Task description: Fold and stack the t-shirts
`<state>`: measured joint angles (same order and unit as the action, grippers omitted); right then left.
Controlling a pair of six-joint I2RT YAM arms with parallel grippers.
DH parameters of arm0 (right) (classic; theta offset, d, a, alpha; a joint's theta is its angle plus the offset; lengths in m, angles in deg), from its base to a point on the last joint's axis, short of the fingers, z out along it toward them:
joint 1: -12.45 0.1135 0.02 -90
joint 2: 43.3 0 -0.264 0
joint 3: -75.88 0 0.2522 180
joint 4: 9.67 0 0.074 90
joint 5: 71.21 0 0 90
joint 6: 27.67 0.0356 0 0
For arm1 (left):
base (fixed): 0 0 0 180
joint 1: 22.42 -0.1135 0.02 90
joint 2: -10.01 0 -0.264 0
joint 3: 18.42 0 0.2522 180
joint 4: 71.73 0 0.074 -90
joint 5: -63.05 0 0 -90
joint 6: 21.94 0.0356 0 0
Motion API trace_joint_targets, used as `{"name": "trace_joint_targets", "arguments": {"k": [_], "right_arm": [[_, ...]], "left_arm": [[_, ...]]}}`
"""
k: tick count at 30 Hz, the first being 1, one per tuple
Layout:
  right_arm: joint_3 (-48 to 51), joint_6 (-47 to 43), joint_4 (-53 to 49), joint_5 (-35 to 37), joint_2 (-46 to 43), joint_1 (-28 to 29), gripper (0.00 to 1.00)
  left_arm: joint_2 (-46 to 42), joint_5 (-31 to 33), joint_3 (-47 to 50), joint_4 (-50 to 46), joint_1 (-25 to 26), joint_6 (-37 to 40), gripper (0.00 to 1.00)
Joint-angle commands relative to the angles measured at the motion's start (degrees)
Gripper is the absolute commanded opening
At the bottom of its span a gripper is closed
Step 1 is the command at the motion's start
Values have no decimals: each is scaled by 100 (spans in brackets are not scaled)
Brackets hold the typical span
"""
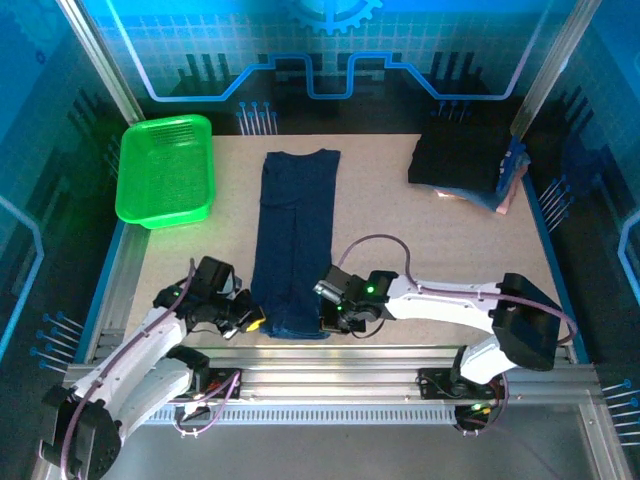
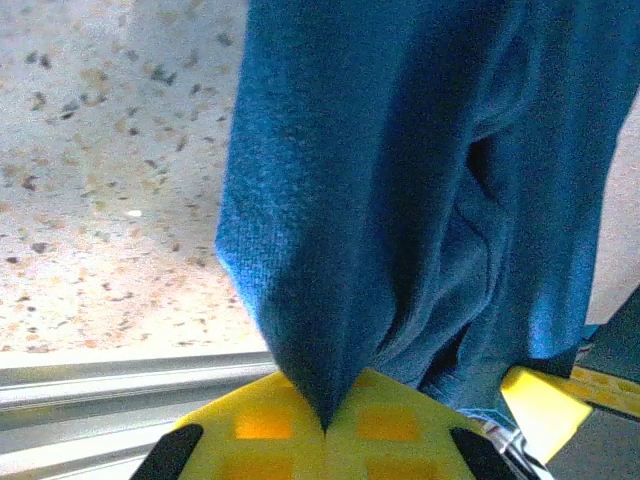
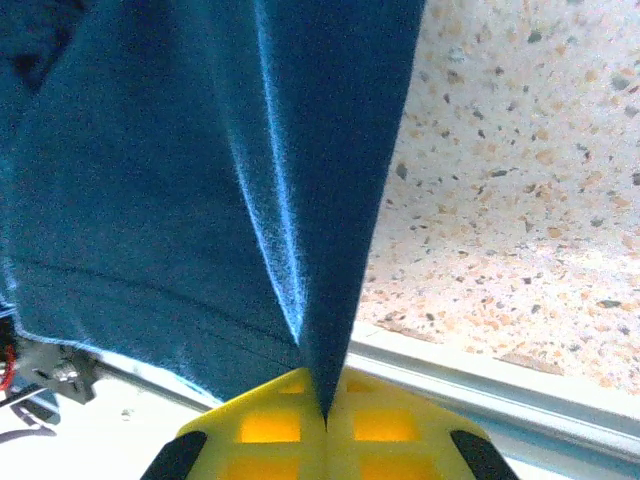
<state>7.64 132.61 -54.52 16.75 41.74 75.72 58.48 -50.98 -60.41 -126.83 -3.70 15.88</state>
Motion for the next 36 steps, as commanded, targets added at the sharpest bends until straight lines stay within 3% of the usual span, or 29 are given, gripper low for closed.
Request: {"name": "trace_joint_targets", "arguments": {"k": [1,6,10,17,23,36], "right_arm": [[-494,-159,-648,252,-291,-176,0],[-1332,-775,-1144,191,-272,-752,0],[-1975,-1269,-1350,-43,48,-1312,0],[-3033,-1961,-1594,-387,947,-2130,0],[-3927,-2376,-1865,-598,1837,-2637,0],[-5809,-2761,-2335,-812,3726,-3208,0]], "left_arm": [[269,-107,-781,-234,22,90,0],[1146,-256,-1969,-216,-148,485,0],[1812,-508,-2692,-157,-604,826,0],[3001,-980,-3609,19,-1449,1342,0],[4008,-1388,-4308,252,-1828,1506,0],[6195,-1482,-5896,186,-2030,1852,0]]}}
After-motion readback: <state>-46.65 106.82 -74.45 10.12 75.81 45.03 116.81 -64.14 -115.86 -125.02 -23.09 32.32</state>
